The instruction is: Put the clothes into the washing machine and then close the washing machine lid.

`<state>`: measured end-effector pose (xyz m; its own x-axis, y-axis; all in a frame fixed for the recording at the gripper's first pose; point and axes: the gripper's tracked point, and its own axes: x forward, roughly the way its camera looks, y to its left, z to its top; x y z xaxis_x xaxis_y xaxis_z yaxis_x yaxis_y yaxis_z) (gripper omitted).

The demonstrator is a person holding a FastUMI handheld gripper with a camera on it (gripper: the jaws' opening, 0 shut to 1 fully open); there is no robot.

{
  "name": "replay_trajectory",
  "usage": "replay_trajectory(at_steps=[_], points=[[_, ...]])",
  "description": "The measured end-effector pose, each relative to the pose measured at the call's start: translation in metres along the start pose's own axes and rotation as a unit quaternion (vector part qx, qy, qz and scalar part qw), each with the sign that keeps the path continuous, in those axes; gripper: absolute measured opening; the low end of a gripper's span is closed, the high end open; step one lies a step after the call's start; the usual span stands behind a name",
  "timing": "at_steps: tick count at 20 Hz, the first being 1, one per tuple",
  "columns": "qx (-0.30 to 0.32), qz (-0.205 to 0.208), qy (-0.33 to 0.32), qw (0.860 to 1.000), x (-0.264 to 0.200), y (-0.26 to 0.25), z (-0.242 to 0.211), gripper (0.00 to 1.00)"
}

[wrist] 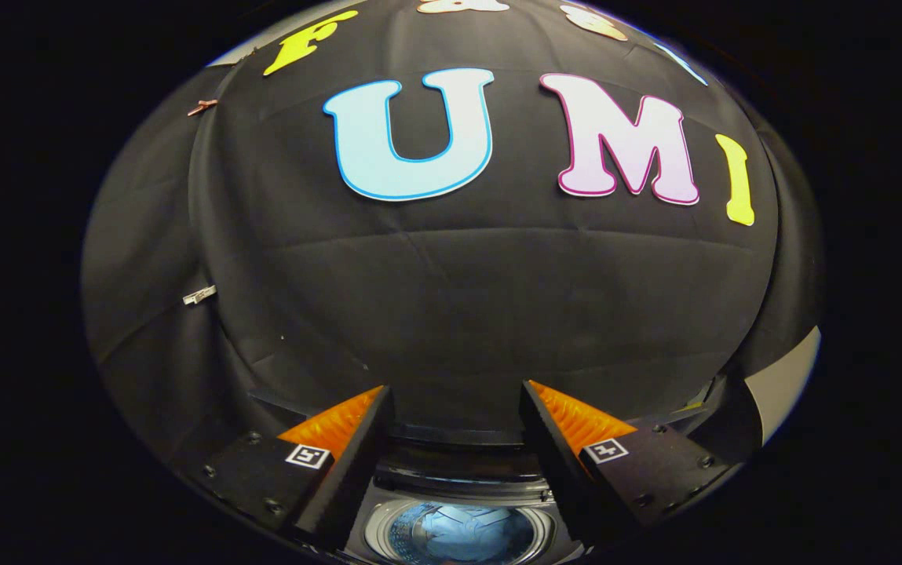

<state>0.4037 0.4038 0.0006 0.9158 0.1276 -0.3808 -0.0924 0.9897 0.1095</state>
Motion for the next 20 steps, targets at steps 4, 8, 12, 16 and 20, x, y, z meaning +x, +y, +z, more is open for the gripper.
replay_trajectory(at_steps=[4,8,12,16,20], points=[[-0.010,0.004,-0.011,1.000,-0.031,0.005,-0.015,1.00],[-0.013,0.010,-0.017,1.000,-0.054,0.009,-0.032,1.00],[-0.001,0.024,0.007,1.000,-0.073,0.013,-0.069,1.00],[0.003,0.014,0.025,1.000,-0.067,0.007,-0.108,1.00],[-0.012,0.016,0.064,0.998,-0.064,0.007,-0.162,1.00]])
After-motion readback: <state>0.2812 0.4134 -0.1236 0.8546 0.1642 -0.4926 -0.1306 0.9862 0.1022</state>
